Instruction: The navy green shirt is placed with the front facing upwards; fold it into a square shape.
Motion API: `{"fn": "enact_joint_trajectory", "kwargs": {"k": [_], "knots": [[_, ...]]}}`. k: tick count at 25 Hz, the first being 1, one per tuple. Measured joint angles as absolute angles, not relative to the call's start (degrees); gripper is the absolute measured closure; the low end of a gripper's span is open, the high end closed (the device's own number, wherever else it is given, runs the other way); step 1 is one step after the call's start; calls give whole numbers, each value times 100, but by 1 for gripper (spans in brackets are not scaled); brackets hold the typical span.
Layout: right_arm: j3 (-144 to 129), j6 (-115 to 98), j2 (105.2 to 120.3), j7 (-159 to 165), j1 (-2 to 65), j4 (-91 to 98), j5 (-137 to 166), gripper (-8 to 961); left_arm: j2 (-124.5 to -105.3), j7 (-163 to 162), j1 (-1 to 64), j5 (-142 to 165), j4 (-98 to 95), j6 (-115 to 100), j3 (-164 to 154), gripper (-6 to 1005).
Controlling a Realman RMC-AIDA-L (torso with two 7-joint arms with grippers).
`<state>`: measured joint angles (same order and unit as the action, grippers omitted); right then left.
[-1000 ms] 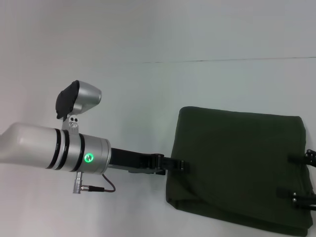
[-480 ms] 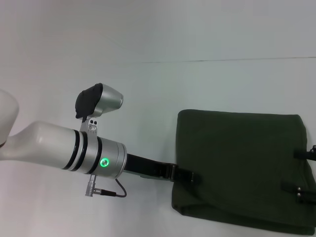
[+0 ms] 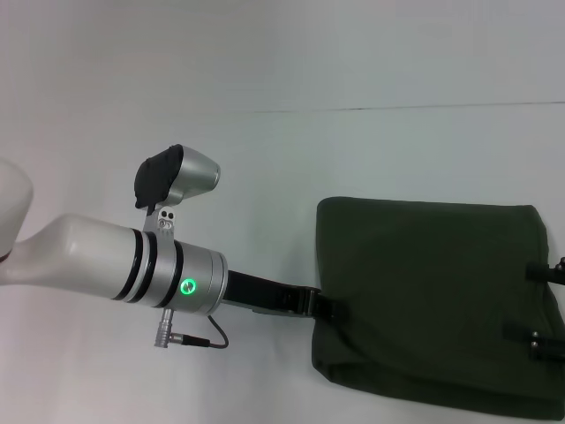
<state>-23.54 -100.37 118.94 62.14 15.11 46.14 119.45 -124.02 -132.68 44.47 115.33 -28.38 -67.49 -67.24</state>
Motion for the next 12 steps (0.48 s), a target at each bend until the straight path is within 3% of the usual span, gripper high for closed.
{"fn": "enact_joint_trajectory", "kwargs": {"k": [10, 12], "knots": [[-2223, -10005, 11946, 6193, 1529, 4606, 11939, 27, -12381, -12984, 4427, 11560, -3029, -6716, -6693, 876], [-2223, -9974, 11951, 6180, 1555, 4579, 11933, 27, -12350, -12947, 4338, 11572, -3211, -6694, -6686, 886]]}}
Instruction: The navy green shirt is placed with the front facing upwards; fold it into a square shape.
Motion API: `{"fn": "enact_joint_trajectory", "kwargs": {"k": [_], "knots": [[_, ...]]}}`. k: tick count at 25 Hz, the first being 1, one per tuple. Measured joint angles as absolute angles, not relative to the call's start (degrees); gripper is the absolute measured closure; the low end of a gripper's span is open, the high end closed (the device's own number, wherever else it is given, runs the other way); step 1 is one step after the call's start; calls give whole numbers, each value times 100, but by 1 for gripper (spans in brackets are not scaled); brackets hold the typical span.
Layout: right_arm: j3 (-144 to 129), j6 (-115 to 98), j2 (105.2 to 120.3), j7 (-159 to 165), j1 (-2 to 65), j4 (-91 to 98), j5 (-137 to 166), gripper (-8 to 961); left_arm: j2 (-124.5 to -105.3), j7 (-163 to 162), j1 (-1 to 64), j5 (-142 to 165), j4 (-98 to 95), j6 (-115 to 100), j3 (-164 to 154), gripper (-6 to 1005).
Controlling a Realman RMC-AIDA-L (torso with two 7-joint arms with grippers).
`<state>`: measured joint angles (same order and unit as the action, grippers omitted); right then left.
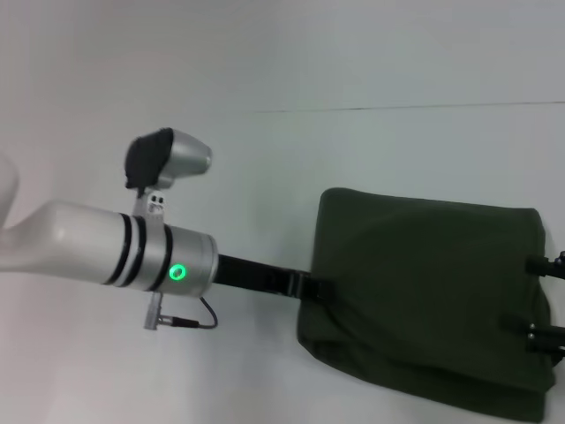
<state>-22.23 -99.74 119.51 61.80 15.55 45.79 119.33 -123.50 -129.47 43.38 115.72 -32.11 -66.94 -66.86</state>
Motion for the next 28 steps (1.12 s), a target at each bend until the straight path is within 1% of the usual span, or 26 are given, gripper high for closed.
{"fn": "enact_joint_trajectory", "kwargs": {"k": [5, 6, 8, 12, 16, 21, 28], "knots": [[-2223, -9893, 11974, 6170, 1672, 4424, 11929, 27, -12257, -12781, 4136, 11574, -3575, -6683, -6634, 900], [-2223, -9887, 11975, 6168, 1700, 4380, 11928, 27, -12169, -12665, 4091, 11617, -3631, -6675, -6464, 900], [-2223, -9882, 11977, 6162, 1765, 4296, 11927, 28, -12129, -12593, 4079, 11743, -3624, -6683, -6250, 901], [-2224, -9830, 11984, 6149, 1890, 4152, 11926, 28, -12084, -12490, 4011, 12189, -3647, -6724, -5634, 902], [-2243, -9781, 11993, 6142, 2001, 4043, 11926, 35, -12041, -12419, 3784, 12415, -3746, -6788, -5209, 904], [-2246, -9674, 11992, 6103, 2129, 3937, 11926, 44, -12098, -12204, 3330, 12466, -4085, -7109, -4696, 906], [-2282, -9594, 11982, 6124, 2334, 3868, 11927, 46, -12348, -12071, 2697, 12458, -4862, -7778, -4290, 888]]}}
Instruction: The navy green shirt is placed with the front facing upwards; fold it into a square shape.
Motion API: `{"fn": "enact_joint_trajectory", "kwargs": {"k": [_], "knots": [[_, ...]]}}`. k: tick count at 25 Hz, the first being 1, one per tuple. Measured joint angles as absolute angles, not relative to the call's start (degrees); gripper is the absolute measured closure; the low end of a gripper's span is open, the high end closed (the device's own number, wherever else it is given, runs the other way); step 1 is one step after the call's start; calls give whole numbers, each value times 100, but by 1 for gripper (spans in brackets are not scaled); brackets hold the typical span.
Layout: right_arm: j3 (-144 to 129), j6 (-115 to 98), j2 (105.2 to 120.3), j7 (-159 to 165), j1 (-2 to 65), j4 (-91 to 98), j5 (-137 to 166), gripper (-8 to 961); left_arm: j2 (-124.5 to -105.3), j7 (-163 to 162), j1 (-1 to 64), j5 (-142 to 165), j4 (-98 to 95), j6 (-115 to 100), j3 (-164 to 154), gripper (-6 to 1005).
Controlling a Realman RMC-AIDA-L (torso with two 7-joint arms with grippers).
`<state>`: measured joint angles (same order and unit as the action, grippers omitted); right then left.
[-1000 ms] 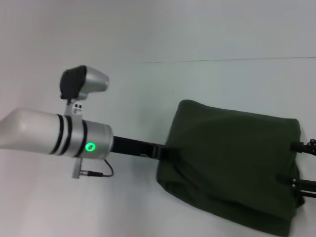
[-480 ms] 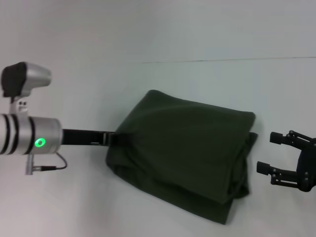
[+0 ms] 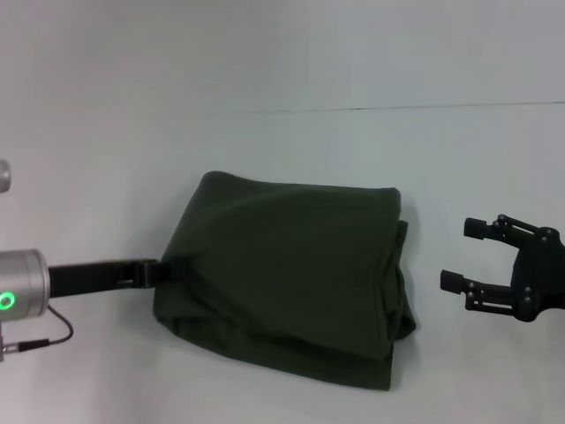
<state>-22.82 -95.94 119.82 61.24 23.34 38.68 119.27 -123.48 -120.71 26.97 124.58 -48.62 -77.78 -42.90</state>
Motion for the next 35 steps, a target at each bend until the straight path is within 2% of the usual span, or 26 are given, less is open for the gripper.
{"fn": "enact_joint_trajectory", "kwargs": {"k": [6, 24, 30, 35], "knots": [[-2299, -9527, 11979, 6141, 2499, 3867, 11956, 46, -12388, -12041, 2512, 12466, -4929, -8025, -4071, 870], [-2311, -9509, 11980, 6153, 2579, 3858, 11928, 45, -12387, -11321, 2496, 12322, -4912, -8521, -3667, 815], [-2282, -9503, 11972, 6155, 2575, 3858, 11926, 46, -12348, -11196, 2472, 12321, -5065, -8698, -3130, 632], [-2251, -9363, 11974, 6325, 2575, 3852, 11926, 45, -12341, -10937, 2395, 12033, -5269, -8775, -2476, 390]]}}
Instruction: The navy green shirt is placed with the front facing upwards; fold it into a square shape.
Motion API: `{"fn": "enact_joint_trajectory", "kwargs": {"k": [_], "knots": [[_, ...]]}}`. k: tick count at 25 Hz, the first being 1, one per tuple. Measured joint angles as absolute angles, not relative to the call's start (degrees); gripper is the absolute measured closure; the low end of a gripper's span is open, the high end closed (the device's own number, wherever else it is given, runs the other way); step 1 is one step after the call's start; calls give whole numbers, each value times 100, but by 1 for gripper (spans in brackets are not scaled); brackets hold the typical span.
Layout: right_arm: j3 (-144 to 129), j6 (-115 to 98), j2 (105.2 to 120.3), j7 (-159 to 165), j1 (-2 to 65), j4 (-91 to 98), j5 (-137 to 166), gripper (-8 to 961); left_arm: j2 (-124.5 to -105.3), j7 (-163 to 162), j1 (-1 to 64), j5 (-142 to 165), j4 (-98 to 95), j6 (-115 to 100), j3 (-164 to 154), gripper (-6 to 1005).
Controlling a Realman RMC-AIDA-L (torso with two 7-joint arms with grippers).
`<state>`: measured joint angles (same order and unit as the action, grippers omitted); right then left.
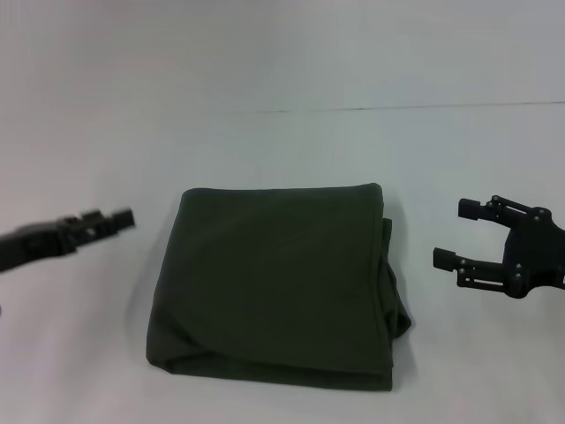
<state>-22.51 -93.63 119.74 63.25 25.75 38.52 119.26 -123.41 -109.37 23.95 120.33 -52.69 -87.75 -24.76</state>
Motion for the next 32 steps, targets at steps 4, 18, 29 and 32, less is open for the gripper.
{"fn": "enact_joint_trajectory", "kwargs": {"k": [4, 18, 29, 32], "knots": [[-2282, -9153, 11995, 6348, 2639, 3611, 11888, 45, -12317, -10705, 2374, 11473, -5193, -8808, -2171, 276], [-3681, -8122, 12030, 6020, 3230, 2459, 11853, 46, -12197, -9786, 2764, 11214, -4922, -9842, -2285, 51], [-3934, -7702, 12015, 6061, 3115, 2397, 11893, 46, -12215, -9755, 2769, 11203, -4886, -9849, -2280, 51], [-3919, -7701, 12009, 6063, 3082, 2426, 11864, 45, -12217, -9755, 2769, 11200, -4886, -9841, -2278, 51]]}}
